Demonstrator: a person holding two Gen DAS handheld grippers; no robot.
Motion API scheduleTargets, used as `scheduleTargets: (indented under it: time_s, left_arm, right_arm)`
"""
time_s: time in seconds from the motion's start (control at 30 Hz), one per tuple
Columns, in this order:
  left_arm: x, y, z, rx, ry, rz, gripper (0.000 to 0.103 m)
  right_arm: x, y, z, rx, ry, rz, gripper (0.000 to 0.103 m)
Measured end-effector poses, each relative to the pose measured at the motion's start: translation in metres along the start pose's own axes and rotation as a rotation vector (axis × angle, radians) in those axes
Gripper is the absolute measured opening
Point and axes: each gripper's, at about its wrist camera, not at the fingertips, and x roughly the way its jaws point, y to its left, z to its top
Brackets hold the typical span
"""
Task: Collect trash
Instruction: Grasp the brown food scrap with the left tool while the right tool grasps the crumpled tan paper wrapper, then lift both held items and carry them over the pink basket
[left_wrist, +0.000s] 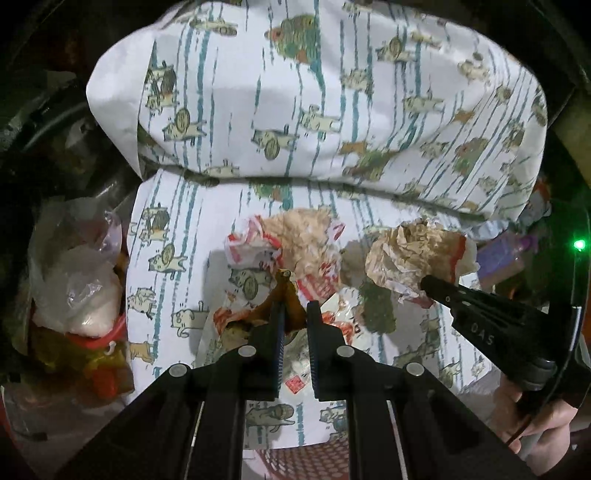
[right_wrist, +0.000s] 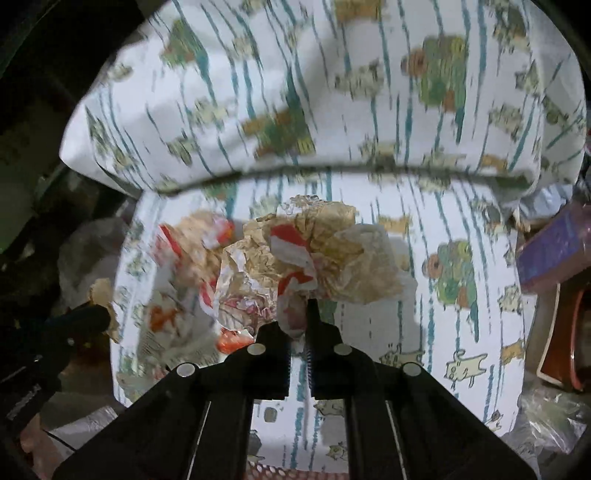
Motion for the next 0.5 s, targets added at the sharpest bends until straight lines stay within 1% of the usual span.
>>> scheduleTargets:
  time_s: [0.13,0.3,0.37,0.43,0.5]
  left_arm:
    - [-0.005,-0.001,0.000,0.009,-0.032,0.011,0.013]
    - [-0.005,0.000,0.000,0.027,-0.050,0.072,0.013]
    - [-0.004,0.003,0.000,0.023,-0.057,0.085,0.013]
    - [-0.005,0.004,-0.001,0.020,-0.074,0.116,0.013]
    - [-0.008,0.006,-0.001,0.017,-0.095,0.140,0.013]
  right_arm:
    - [-0.006,0.008,0.003,-0.039,-0.024,0.025,0.006]
    - [-0.018,0.012,-0.004,-0.088,-0.064,0.008,0.007]
    - [-0.021,0.013,-0.005,-0.101,-0.070,0.020,0.006]
    - [-0.026,0.011,-0.006,-0.097,-0.086,0.020,0.006]
    - [-0.029,0.008,-0.005,-0.087,-0.091,0.038,0.007]
